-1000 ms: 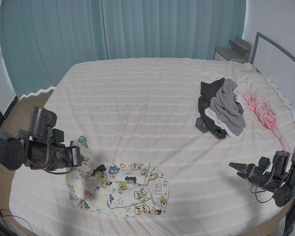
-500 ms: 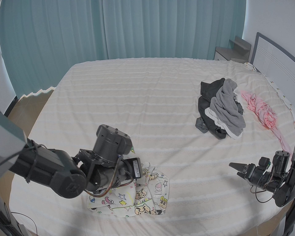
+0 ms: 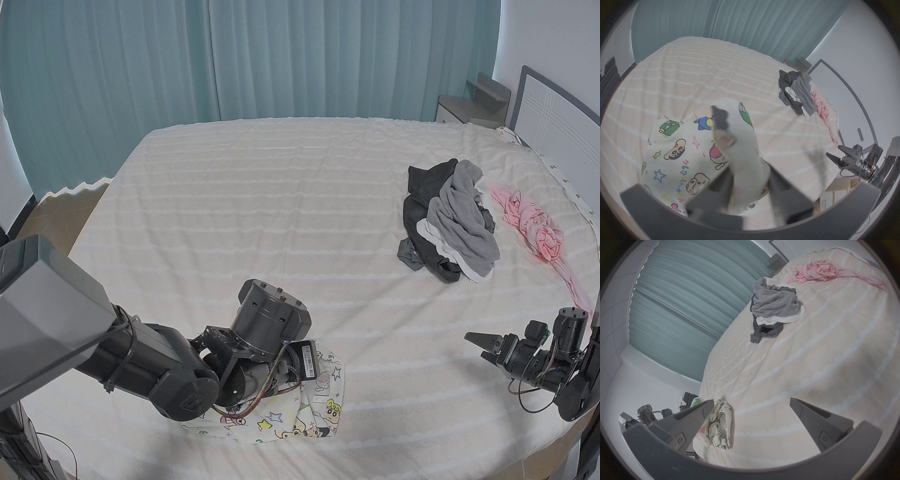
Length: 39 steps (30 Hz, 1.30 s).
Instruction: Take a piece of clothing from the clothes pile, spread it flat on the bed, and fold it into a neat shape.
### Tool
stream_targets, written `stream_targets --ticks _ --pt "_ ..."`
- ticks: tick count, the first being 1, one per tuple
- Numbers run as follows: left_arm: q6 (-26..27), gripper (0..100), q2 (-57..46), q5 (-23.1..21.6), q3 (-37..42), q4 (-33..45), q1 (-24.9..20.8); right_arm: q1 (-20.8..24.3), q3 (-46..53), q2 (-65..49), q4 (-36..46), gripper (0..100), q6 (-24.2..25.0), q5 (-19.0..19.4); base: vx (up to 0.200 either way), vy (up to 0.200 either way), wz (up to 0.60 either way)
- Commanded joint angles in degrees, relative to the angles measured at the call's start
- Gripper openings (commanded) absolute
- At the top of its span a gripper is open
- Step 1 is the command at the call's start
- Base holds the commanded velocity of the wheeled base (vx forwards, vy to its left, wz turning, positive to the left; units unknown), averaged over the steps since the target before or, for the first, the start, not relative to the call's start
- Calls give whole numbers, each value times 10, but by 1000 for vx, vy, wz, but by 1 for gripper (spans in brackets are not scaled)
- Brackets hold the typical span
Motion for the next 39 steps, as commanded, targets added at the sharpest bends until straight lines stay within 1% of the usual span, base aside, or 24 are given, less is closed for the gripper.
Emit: stream_targets --ticks 1,9,12,15,19,22,23,24,26,29,31,34,37,39 --pt "-7 100 11 0 -4 -8 0 0 10 1 -1 100 0 0 0 0 0" --pt "-11 100 -1 -1 3 -10 1 0 10 2 -1 100 0 0 0 0 0" --pt "-11 100 -23 -1 17 -10 6 1 10 4 -1 100 0 0 0 0 0" --pt "-10 100 -87 -13 67 -10 23 1 10 4 -1 100 0 0 0 0 0" --pt "-13 100 -186 -62 147 -12 60 3 10 5 -1 100 1 0 0 0 0" --pt "-37 100 -252 -79 201 -13 80 3 10 6 0 100 2 1 0 0 0" --pt "-37 100 -252 -79 201 -13 80 3 10 6 0 100 2 1 0 0 0" --pt "-50 100 -294 -95 246 -16 88 3 10 11 0 100 2 1 0 0 0" --pt "-53 100 -333 -110 295 -39 90 4 10 17 1 100 2 1 0 0 0" --pt "-68 100 -371 -116 353 -97 85 4 10 23 1 100 3 1 0 0 0" --pt "-88 100 -381 -115 370 -125 88 4 10 25 1 100 5 1 0 0 0" --pt "-113 100 -382 -116 383 -131 92 4 10 32 2 100 9 1 0 0 0" --pt "-112 100 -379 -113 386 -132 92 4 10 32 2 100 10 1 0 0 0" --pt "-115 100 -380 -113 385 -133 93 5 10 27 2 100 11 1 -200 0 0"
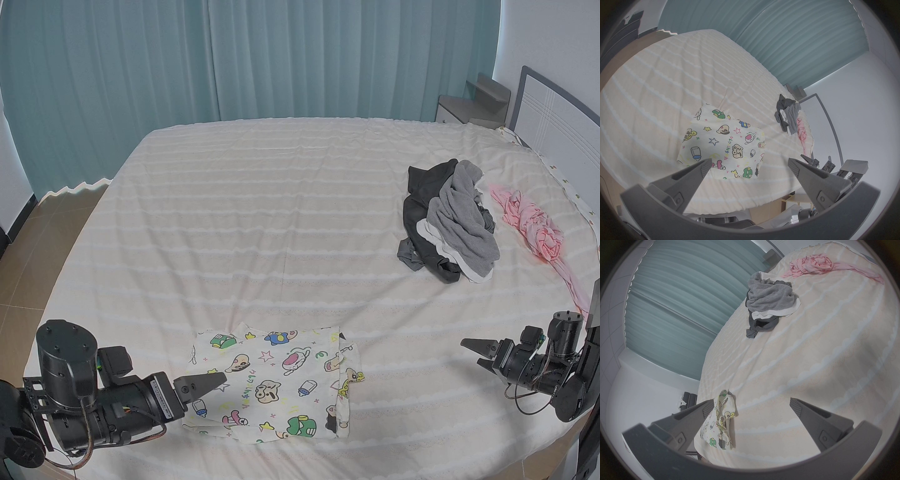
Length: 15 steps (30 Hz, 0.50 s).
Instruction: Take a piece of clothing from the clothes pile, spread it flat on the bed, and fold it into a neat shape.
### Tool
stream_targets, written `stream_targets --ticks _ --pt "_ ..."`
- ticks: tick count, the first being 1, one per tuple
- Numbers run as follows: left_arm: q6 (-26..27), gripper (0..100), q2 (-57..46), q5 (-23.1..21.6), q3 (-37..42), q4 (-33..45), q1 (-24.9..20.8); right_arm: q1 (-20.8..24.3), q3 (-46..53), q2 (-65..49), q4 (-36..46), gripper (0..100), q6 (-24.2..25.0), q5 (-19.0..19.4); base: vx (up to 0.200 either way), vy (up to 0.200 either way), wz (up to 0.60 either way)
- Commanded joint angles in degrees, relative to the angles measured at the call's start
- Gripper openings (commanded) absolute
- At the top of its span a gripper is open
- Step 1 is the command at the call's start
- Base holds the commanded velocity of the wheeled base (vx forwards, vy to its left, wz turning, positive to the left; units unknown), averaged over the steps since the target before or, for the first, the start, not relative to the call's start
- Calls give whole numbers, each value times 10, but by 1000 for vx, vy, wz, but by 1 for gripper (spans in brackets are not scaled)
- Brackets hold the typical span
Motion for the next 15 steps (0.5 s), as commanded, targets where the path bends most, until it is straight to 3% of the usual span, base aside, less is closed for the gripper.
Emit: stream_targets --ticks 1,4,15 --pt "-4 100 -25 0 11 -1 4 5 10 3 0 100 2 0 -200 0 0" --pt "-5 100 -21 -1 19 -2 5 10 10 2 0 100 10 -1 -200 0 0" --pt "-6 100 -1 -7 24 -29 21 59 10 0 -1 100 22 -42 0 0 0"
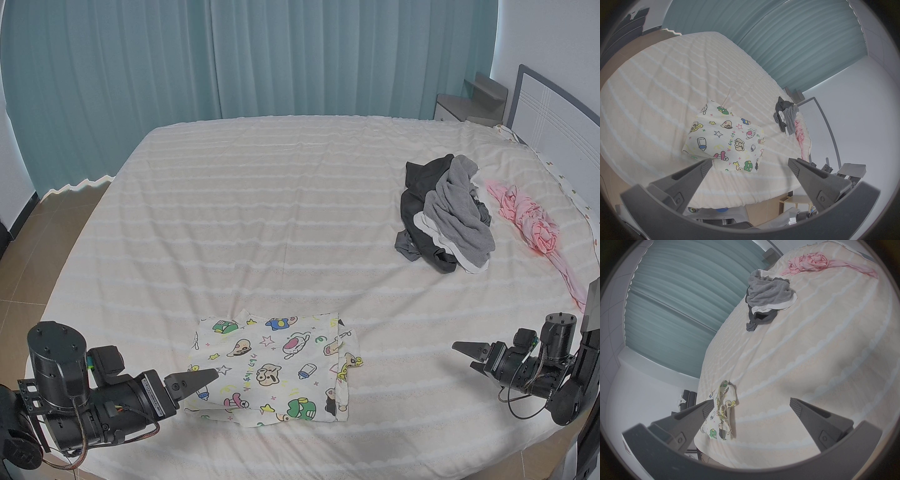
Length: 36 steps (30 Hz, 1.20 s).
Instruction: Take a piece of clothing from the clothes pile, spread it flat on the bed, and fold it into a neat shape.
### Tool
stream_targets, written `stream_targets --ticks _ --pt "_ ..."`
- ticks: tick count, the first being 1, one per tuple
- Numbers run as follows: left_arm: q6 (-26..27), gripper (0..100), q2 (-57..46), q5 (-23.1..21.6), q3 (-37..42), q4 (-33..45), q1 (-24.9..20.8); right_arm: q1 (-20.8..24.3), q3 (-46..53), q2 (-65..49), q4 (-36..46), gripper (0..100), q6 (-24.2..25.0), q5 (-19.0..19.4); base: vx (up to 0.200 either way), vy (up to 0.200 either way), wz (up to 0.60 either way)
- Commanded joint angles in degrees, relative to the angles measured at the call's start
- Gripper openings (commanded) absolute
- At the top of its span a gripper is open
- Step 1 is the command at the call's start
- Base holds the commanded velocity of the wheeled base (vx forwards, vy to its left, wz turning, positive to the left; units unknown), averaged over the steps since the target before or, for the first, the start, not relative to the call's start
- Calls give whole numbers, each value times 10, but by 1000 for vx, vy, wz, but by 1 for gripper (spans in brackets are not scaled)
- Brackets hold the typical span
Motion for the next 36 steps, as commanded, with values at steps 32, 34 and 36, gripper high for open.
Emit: stream_targets --ticks 32,34,36 --pt "-1 100 13 -1 7 -12 12 289 -78 83 -10 100 -4 -89 0 138 0" --pt "-1 100 13 -1 8 -12 11 290 -77 93 -10 100 -5 -88 0 0 0" --pt "-1 100 14 -1 9 -13 11 291 -78 98 -10 100 -5 -86 0 0 0"
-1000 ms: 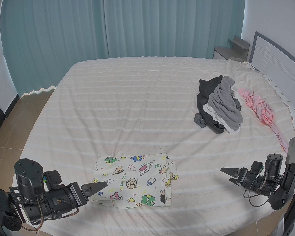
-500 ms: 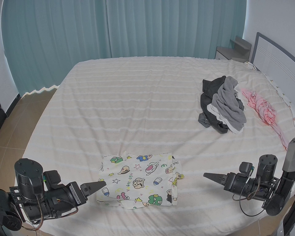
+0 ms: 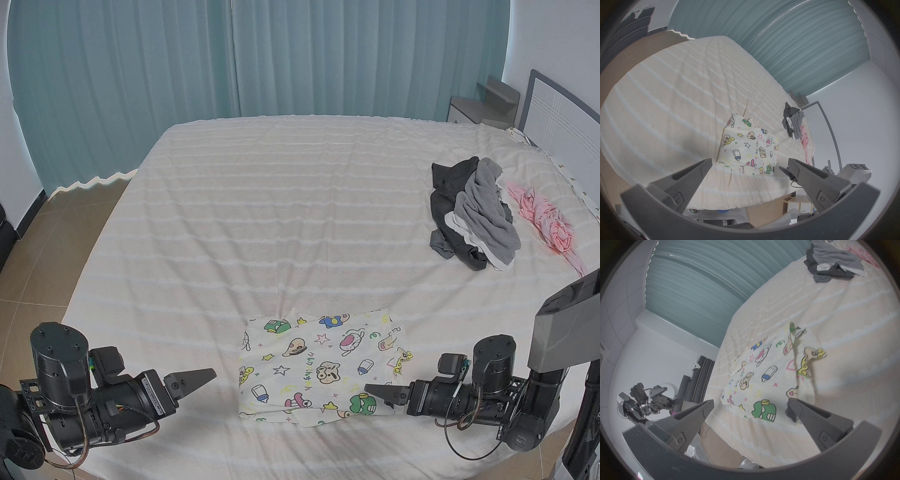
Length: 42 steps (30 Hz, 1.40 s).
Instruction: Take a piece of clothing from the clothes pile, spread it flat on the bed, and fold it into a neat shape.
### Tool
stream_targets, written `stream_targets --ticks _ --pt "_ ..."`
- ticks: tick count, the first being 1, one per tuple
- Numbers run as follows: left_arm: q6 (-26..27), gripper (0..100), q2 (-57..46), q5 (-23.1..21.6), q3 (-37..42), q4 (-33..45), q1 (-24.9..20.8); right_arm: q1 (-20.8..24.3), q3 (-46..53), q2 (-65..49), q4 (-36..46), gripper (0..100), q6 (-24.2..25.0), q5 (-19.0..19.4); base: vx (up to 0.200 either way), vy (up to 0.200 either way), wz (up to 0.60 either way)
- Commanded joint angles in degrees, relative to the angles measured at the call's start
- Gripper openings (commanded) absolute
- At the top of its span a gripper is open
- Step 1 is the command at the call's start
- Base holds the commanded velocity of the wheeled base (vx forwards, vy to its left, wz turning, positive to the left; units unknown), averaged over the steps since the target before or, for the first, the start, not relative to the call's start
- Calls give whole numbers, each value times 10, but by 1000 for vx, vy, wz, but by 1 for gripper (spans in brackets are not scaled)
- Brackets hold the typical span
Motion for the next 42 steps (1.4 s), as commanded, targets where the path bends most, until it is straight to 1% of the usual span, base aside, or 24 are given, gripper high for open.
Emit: stream_targets --ticks 1,6,14,21,28,37,38,42 --pt "0 100 4 0 3 0 -1 5 -6 45 -8 100 -1 1 0 0 0" --pt "0 100 21 0 12 -22 -1 3 -4 55 -8 100 -12 -4 0 0 0" --pt "1 100 65 2 37 -95 -1 -9 20 34 -8 100 -14 -11 0 0 0" --pt "1 100 58 2 37 -98 -2 -5 22 46 -8 100 -14 -9 0 0 0" --pt "1 100 59 2 36 -98 -3 14 13 72 -8 100 -14 -7 0 0 0" --pt "1 100 60 2 36 -98 -3 15 -3 78 -8 100 -14 -7 0 0 0" --pt "1 100 59 2 36 -98 -3 15 -2 80 -8 0 -15 -8 0 0 0" --pt "1 100 59 2 36 -98 -3 15 8 79 -8 0 -25 -10 0 0 0"
